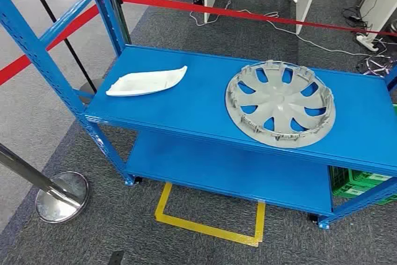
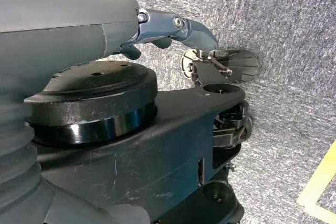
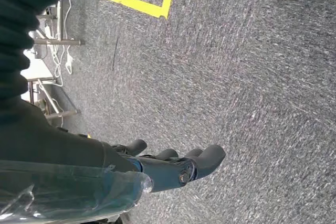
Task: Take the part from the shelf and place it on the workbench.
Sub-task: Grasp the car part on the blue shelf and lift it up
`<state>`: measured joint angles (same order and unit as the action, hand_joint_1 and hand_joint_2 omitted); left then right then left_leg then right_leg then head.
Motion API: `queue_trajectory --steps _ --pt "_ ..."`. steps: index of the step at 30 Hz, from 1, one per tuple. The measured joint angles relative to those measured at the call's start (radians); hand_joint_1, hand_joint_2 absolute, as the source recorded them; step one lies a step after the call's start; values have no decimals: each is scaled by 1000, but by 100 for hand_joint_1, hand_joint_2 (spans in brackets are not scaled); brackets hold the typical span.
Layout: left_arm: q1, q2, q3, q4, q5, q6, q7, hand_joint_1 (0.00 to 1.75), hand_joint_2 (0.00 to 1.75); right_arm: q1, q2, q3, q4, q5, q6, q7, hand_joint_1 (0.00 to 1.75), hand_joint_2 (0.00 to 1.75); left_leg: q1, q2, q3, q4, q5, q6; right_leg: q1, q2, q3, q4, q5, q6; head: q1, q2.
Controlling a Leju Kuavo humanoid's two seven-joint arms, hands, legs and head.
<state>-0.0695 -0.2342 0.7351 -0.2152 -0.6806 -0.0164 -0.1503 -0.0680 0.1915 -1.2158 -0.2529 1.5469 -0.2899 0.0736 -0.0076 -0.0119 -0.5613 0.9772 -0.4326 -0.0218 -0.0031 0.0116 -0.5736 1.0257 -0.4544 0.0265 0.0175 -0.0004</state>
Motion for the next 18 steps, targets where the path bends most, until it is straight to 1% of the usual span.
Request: queue_trajectory --steps 18 --pt "0 -3 0 0 -15 -4 3 0 175 0 0 0 0 -2 -4 -19 0 175 0 0 0 0 0 0 0 0 0 0 0 0 0 0"
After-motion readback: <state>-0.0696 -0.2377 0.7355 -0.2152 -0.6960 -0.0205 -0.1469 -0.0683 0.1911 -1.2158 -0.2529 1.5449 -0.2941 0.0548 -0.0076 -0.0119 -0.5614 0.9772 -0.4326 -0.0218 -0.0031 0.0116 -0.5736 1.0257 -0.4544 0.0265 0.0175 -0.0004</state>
